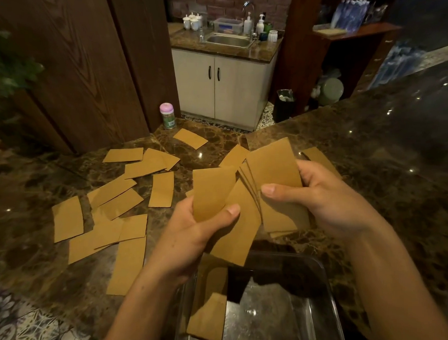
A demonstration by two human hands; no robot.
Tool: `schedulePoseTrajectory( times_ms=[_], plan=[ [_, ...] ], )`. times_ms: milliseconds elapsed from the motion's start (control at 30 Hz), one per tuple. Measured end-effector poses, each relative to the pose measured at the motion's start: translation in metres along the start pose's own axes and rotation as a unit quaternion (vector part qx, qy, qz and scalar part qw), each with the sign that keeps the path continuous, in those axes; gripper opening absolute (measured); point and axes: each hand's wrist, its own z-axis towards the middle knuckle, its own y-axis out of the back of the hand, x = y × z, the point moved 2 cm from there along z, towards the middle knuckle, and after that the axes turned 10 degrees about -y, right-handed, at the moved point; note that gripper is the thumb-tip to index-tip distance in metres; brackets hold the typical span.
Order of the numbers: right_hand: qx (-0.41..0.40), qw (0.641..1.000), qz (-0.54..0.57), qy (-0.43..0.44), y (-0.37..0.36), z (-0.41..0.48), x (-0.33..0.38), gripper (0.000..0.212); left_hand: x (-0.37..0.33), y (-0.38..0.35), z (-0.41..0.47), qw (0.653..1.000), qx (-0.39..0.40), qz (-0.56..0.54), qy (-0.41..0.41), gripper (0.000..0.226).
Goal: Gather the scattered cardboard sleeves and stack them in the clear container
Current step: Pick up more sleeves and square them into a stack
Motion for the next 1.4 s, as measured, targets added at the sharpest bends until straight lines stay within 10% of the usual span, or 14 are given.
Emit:
schedulePoseTrajectory(
  times_ms=[167, 333, 567, 700, 1400],
  plan=[
    [-0.119, 0.982, 0.146, -0.002, -0.015, 0.003, -0.006, 0.036, -0.001, -0.001, 0.002, 0.991, -0.031, -0.128, -0.024, 0.048],
    [-0.084, 0.996, 0.03, -0.022, -0.02, -0.002, -0.016, 0.038, -0.002, 0.007, 0.004, 0.988, -0.111, -0.103, -0.035, 0.054],
    [-0.032, 0.998, -0.054, 0.005, -0.022, -0.003, -0.006, 0.012, -0.007, -0.003, 0.001, 0.999, 0.0, -0.049, -0.019, 0.021],
    [-0.099, 0.992, 0.078, 0.003, -0.02, -0.001, -0.013, 0.033, -0.01, -0.002, 0.001, 0.985, 0.0, -0.167, 0.031, 0.026],
    [-0.103, 0.981, 0.167, -0.005, -0.034, -0.001, -0.015, 0.031, -0.003, -0.003, 0.005, 0.994, -0.029, 0.013, -0.105, 0.024]
  ],
)
